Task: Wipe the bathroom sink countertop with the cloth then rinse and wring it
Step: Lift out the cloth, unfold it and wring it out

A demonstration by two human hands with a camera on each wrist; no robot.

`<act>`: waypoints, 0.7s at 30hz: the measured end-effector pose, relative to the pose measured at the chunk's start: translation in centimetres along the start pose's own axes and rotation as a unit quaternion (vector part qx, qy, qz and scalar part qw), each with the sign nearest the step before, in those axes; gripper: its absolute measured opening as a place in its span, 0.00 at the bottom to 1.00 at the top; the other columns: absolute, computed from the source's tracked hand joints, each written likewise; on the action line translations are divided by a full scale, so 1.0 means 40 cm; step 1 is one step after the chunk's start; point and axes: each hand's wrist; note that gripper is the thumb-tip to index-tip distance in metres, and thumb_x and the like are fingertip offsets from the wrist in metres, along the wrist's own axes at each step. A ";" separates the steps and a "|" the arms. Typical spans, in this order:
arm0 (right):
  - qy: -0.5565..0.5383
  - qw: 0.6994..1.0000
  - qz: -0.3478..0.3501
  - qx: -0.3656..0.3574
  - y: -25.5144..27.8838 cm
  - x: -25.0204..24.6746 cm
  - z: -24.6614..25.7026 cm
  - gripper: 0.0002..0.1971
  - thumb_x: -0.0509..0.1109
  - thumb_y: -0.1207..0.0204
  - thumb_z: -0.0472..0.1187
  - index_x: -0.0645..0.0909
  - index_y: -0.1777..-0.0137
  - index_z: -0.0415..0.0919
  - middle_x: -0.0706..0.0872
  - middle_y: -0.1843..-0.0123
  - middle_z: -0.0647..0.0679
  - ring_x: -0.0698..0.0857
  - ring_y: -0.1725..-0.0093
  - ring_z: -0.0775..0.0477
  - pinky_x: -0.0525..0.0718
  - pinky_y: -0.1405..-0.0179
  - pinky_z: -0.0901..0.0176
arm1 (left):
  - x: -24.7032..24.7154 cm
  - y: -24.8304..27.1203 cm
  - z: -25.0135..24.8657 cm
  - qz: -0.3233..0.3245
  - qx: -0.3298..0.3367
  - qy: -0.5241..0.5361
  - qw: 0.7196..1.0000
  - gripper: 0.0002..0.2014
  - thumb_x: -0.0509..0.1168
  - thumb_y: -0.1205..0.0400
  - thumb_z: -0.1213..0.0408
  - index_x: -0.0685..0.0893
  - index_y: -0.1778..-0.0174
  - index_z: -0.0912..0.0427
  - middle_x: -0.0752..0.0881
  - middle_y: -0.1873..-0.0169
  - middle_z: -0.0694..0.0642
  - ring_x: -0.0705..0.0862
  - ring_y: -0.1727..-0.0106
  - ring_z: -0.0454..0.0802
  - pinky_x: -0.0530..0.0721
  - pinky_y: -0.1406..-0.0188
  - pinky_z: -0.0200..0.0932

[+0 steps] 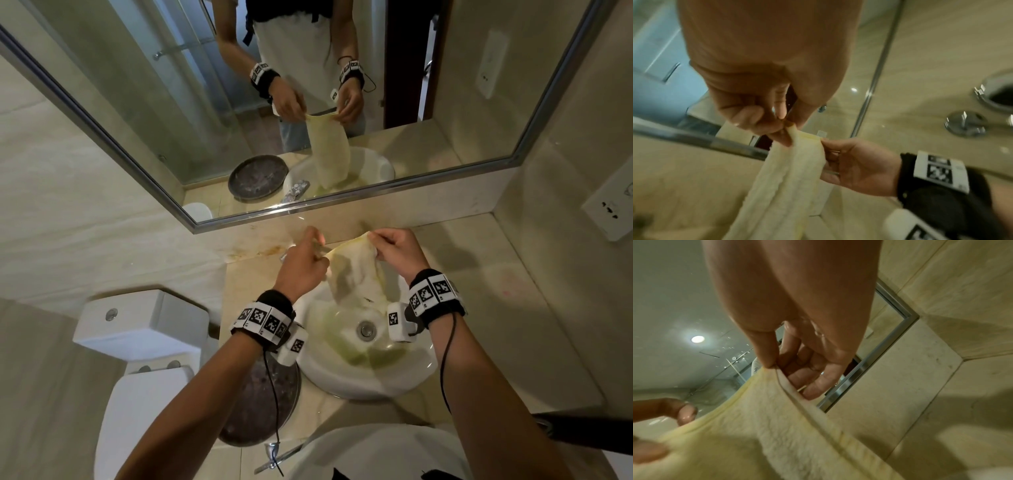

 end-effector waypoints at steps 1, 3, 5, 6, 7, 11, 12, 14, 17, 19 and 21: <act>0.000 1.000 -0.005 0.000 -0.002 0.003 0.004 0.08 0.72 0.18 0.44 0.92 0.57 0.48 0.88 0.53 0.27 0.85 0.60 0.45 0.88 0.43 0.32 | 0.003 0.004 -0.004 0.010 -0.011 0.068 0.998 0.12 0.63 0.22 0.76 0.74 0.46 0.59 0.80 0.78 0.46 0.78 0.78 0.41 0.72 0.74 0.36; -0.006 1.000 -0.008 0.000 -0.005 0.008 0.012 0.08 0.72 0.19 0.45 0.92 0.57 0.49 0.89 0.53 0.28 0.85 0.60 0.45 0.87 0.44 0.31 | 0.012 0.007 -0.010 0.029 -0.020 0.171 0.985 0.09 0.65 0.20 0.76 0.78 0.48 0.59 0.83 0.72 0.54 0.83 0.72 0.48 0.75 0.72 0.38; -0.008 1.000 0.005 -0.004 -0.004 0.011 0.023 0.08 0.73 0.19 0.45 0.93 0.57 0.49 0.90 0.53 0.30 0.87 0.59 0.43 0.87 0.43 0.31 | 0.023 0.009 -0.016 0.035 0.002 0.210 0.977 0.08 0.66 0.18 0.74 0.84 0.47 0.59 0.87 0.67 0.61 0.84 0.68 0.53 0.77 0.73 0.40; -0.009 1.000 0.015 -0.005 -0.003 0.013 0.028 0.07 0.73 0.19 0.45 0.93 0.56 0.50 0.91 0.53 0.31 0.89 0.58 0.41 0.87 0.41 0.32 | 0.028 0.010 -0.018 0.030 0.018 0.219 0.975 0.09 0.66 0.17 0.74 0.87 0.45 0.60 0.89 0.65 0.58 0.84 0.69 0.53 0.78 0.72 0.41; -0.014 1.000 0.026 -0.005 0.000 0.014 0.036 0.07 0.74 0.19 0.44 0.93 0.56 0.50 0.91 0.53 0.32 0.90 0.55 0.38 0.87 0.40 0.34 | 0.032 0.011 -0.020 0.022 0.032 0.222 0.974 0.09 0.66 0.16 0.74 0.88 0.44 0.61 0.90 0.65 0.52 0.84 0.69 0.52 0.79 0.72 0.42; -0.066 0.996 0.064 -0.010 0.023 0.019 0.063 0.06 0.74 0.19 0.38 0.92 0.51 0.47 0.94 0.51 0.43 0.92 0.46 0.40 0.88 0.36 0.43 | 0.036 0.003 -0.020 0.017 0.037 0.215 0.976 0.07 0.66 0.16 0.74 0.90 0.48 0.63 0.91 0.59 0.51 0.85 0.67 0.49 0.83 0.65 0.43; -0.074 0.995 0.067 -0.014 0.026 0.019 0.067 0.06 0.74 0.19 0.37 0.92 0.50 0.46 0.94 0.52 0.45 0.92 0.45 0.42 0.88 0.36 0.43 | 0.034 0.001 -0.020 0.025 0.025 0.215 0.976 0.08 0.68 0.18 0.74 0.89 0.47 0.61 0.90 0.60 0.55 0.84 0.67 0.49 0.82 0.63 0.42; -0.078 0.994 0.069 -0.021 0.030 0.017 0.070 0.06 0.74 0.19 0.36 0.92 0.48 0.43 0.94 0.53 0.47 0.92 0.48 0.47 0.88 0.36 0.45 | 0.030 -0.001 -0.023 0.043 0.011 0.215 0.976 0.14 0.68 0.23 0.77 0.88 0.45 0.59 0.86 0.63 0.58 0.82 0.66 0.47 0.80 0.63 0.38; -0.063 0.994 0.077 -0.042 0.034 0.012 0.074 0.07 0.74 0.19 0.37 0.92 0.45 0.38 0.94 0.55 0.50 0.91 0.51 0.51 0.88 0.40 0.45 | 0.031 -0.001 -0.026 0.025 0.051 0.175 0.983 0.12 0.70 0.22 0.78 0.88 0.46 0.61 0.84 0.63 0.57 0.80 0.66 0.44 0.81 0.63 0.36; -0.047 0.993 0.087 -0.063 0.039 0.008 0.079 0.08 0.75 0.19 0.38 0.92 0.45 0.37 0.94 0.54 0.50 0.91 0.50 0.53 0.88 0.41 0.50 | 0.033 -0.007 -0.017 -0.019 0.096 0.090 0.991 0.06 0.73 0.20 0.71 0.89 0.49 0.58 0.87 0.64 0.53 0.82 0.66 0.41 0.85 0.61 0.41; -0.038 0.991 0.098 -0.077 0.042 0.005 0.081 0.09 0.75 0.19 0.39 0.92 0.44 0.37 0.94 0.52 0.50 0.91 0.48 0.53 0.87 0.40 0.51 | 0.032 -0.010 -0.008 -0.043 0.138 0.014 0.989 0.03 0.72 0.18 0.62 0.89 0.50 0.54 0.89 0.64 0.48 0.82 0.70 0.37 0.86 0.63 0.45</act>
Point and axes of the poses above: each hand's wrist, its own y-axis away from the middle knuckle, its own x-axis out of the palm, z = x × y
